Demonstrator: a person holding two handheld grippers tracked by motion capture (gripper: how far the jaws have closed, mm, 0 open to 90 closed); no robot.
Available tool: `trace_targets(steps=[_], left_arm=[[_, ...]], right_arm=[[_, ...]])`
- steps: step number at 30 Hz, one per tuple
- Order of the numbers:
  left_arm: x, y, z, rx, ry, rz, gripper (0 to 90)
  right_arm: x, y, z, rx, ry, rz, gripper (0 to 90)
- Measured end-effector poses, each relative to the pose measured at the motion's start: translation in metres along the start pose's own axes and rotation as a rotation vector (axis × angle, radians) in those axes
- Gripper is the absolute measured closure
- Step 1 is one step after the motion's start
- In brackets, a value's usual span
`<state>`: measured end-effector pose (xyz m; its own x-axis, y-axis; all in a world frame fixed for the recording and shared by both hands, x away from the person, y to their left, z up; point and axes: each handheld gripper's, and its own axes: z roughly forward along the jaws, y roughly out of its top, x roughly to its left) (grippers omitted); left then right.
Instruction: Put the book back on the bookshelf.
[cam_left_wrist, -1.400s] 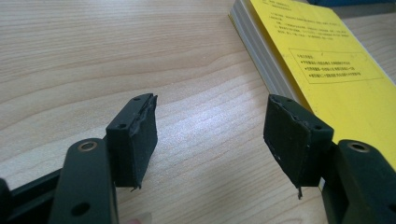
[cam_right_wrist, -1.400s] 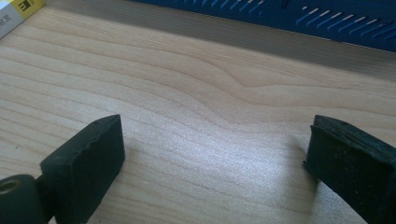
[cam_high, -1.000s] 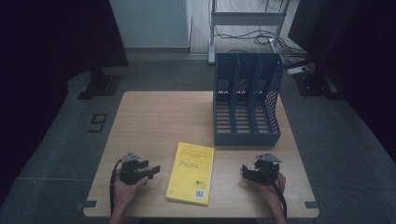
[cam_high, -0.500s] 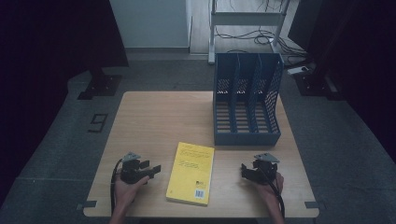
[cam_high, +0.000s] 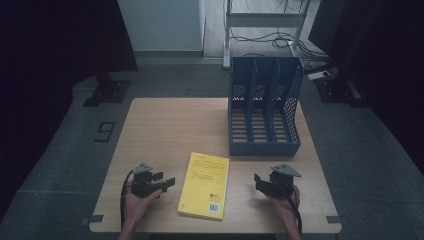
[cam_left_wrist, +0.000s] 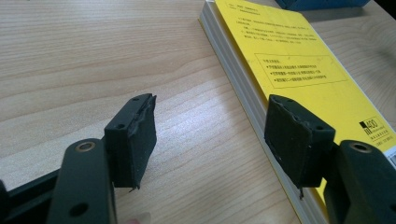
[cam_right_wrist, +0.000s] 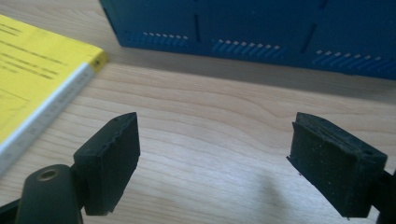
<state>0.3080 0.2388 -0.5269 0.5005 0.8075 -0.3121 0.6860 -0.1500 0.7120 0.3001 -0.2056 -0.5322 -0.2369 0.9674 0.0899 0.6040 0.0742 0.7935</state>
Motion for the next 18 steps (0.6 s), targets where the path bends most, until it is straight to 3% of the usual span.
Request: trace_targets(steps=[11, 17, 18], left_arm=[[-0.003, 0.001, -0.001, -0.004, -0.014, 0.004, 34.1], [-0.006, 0.001, 0.0, -0.002, -0.021, 0.011, 34.2], [-0.009, 0.002, 0.001, 0.002, -0.024, 0.019, 34.3]], right_arm=[[0.025, 0.007, -0.003, -0.021, 0.063, -0.028, 15.4], [0.047, 0.009, 0.005, -0.006, 0.1, -0.067, 15.4], [0.055, 0.011, 0.008, -0.005, 0.115, -0.082, 15.4]])
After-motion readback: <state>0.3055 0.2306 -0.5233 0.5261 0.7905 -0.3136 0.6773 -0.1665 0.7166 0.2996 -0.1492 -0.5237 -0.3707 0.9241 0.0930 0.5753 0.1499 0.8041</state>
